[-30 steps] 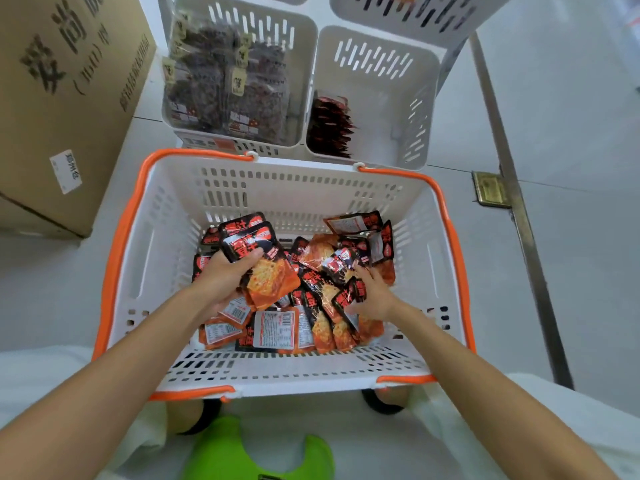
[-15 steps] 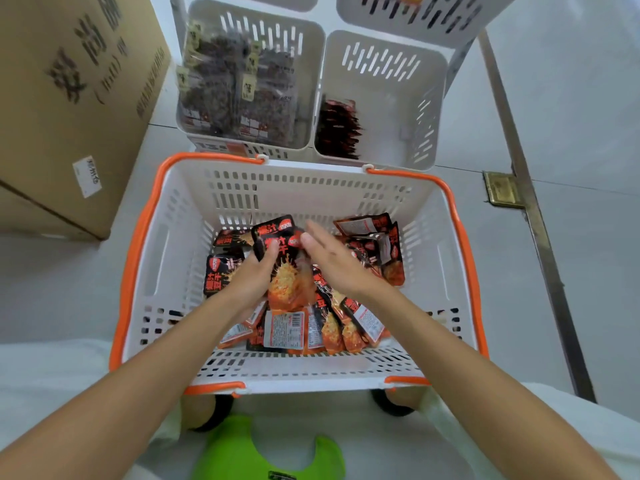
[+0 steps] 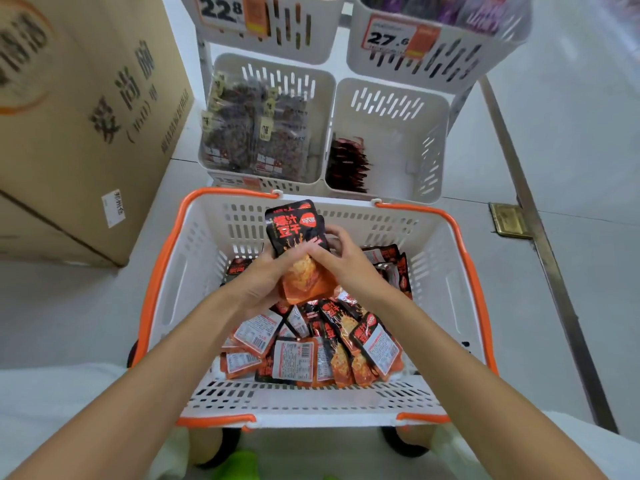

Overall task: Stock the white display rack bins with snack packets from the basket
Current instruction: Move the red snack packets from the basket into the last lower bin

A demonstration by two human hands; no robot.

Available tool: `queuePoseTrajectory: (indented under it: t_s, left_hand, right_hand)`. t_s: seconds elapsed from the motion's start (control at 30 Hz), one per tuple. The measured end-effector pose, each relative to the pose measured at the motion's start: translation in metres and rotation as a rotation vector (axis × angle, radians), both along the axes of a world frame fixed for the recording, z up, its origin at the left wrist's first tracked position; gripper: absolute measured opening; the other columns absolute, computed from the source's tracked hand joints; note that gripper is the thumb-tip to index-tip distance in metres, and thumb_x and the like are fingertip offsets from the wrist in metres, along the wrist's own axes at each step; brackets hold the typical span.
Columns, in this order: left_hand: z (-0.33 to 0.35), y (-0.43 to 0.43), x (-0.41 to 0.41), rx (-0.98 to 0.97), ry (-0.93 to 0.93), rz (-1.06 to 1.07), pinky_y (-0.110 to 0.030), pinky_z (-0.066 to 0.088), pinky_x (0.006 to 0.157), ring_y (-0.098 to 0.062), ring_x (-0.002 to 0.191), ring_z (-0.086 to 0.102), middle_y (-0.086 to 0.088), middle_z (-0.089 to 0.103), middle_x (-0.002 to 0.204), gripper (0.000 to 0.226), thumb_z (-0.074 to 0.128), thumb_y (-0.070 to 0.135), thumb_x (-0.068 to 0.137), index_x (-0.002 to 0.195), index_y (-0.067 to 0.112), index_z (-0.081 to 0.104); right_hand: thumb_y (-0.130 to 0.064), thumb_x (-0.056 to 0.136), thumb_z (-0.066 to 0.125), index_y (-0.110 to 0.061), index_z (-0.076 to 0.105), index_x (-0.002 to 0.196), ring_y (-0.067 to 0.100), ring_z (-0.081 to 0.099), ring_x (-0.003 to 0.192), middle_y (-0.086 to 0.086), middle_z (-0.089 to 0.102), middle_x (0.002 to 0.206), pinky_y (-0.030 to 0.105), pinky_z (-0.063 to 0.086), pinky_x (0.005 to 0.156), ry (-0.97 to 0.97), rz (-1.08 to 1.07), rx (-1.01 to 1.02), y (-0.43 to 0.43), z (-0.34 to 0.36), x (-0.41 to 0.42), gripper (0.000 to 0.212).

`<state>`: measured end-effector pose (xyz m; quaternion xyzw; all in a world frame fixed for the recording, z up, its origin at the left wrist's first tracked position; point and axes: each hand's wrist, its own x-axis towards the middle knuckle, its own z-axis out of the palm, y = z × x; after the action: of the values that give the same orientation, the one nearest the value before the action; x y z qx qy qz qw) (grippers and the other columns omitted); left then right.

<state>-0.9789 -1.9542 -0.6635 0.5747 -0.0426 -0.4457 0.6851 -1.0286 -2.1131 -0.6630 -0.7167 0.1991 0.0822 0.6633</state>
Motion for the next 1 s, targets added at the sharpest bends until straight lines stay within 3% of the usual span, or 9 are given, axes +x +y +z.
queuePoseTrajectory:
  t_s: [0.07,0.17,0.33,0.47,0.6,0.73,0.8,0.9,1.0]
  left_hand:
    - [-0.004,-0.002,0.013,0.156,-0.174,-0.023,-0.037,0.059,0.082,-0.027,0.103,0.070,-0.001,0.073,0.106,0.061,0.086,0.023,0.071,0.123,0.027,0.053]
    - [-0.005,-0.005,0.033,0.224,-0.265,-0.097,-0.042,0.055,0.095,-0.020,0.107,0.069,0.001,0.069,0.119,0.085,0.087,0.036,0.061,0.135,0.029,0.044]
    - [0.014,-0.021,0.066,0.223,-0.544,-0.187,-0.024,0.054,0.083,-0.006,0.100,0.068,0.005,0.069,0.110,0.064,0.086,0.023,0.074,0.128,0.022,0.051]
    - [0.039,-0.052,0.104,0.273,-0.896,-0.418,-0.031,0.054,0.091,-0.006,0.111,0.062,0.013,0.063,0.123,0.084,0.083,0.025,0.079,0.144,0.031,0.031]
    - [0.048,-0.099,0.142,0.499,-1.204,-0.505,-0.046,0.053,0.083,-0.025,0.101,0.064,-0.002,0.067,0.116,0.086,0.075,0.042,0.083,0.146,0.035,0.016]
    - [0.038,-0.148,0.165,0.425,-1.233,-0.385,-0.045,0.053,0.084,-0.021,0.101,0.063,0.001,0.066,0.117,0.073,0.079,0.036,0.081,0.140,0.031,0.036]
    - [0.029,-0.173,0.175,0.286,-1.172,-0.286,-0.045,0.052,0.094,-0.019,0.112,0.061,0.001,0.058,0.131,0.071,0.083,0.033,0.077,0.137,0.028,0.045]
    - [0.012,-0.194,0.189,0.321,-1.159,-0.155,-0.036,0.030,0.119,-0.023,0.145,0.032,-0.001,0.023,0.162,0.102,0.084,0.030,0.077,0.156,0.024,0.019]
    - [-0.015,-0.188,0.198,0.463,-1.138,-0.174,-0.032,0.006,0.124,-0.015,0.152,-0.005,0.001,-0.007,0.166,0.117,0.080,0.037,0.080,0.158,0.022,-0.005]
  right_hand:
    - [-0.024,0.098,0.058,-0.028,0.048,0.131,0.019,0.065,0.111,0.001,0.065,0.125,0.040,0.053,0.097,-0.024,0.011,0.186,0.000,0.008,0.002,0.035]
    - [-0.026,0.099,0.057,-0.038,0.041,0.135,0.020,0.062,0.118,-0.002,0.062,0.131,0.040,0.051,0.100,-0.033,0.118,0.277,-0.002,0.023,0.008,0.041]
    - [-0.019,0.088,0.074,-0.033,0.021,0.150,0.011,0.056,0.124,-0.002,0.050,0.142,0.037,0.046,0.107,-0.111,0.187,0.039,-0.033,0.045,0.024,0.083]
    - [-0.010,0.073,0.086,-0.043,0.008,0.153,0.006,0.055,0.123,-0.005,0.047,0.141,0.029,0.049,0.102,-0.194,0.163,-0.156,-0.083,0.069,0.050,0.117]
    - [-0.002,0.073,0.083,-0.037,0.034,0.146,0.019,0.064,0.112,0.001,0.055,0.127,0.042,0.058,0.090,-0.194,0.122,-0.197,-0.120,0.072,0.075,0.094]
    - [-0.004,0.075,0.080,-0.020,0.061,0.103,0.020,0.067,0.093,0.002,0.068,0.095,0.051,0.056,0.083,-0.331,-0.084,-0.411,-0.149,0.051,0.104,0.037]
    - [-0.004,0.079,0.077,-0.017,0.057,0.090,0.008,0.061,0.075,-0.005,0.062,0.080,0.039,0.053,0.072,-0.386,-0.195,-0.559,-0.162,0.041,0.112,0.026]
    - [-0.006,0.084,0.074,-0.020,0.056,0.094,-0.012,0.057,0.074,-0.017,0.061,0.082,0.009,0.043,0.066,-0.501,-0.374,-0.690,-0.184,0.029,0.118,0.025]
    - [-0.010,0.088,0.071,-0.014,0.063,0.109,-0.009,0.058,0.085,-0.004,0.067,0.101,0.003,0.043,0.078,-0.537,-0.465,-0.792,-0.207,0.005,0.140,0.023]
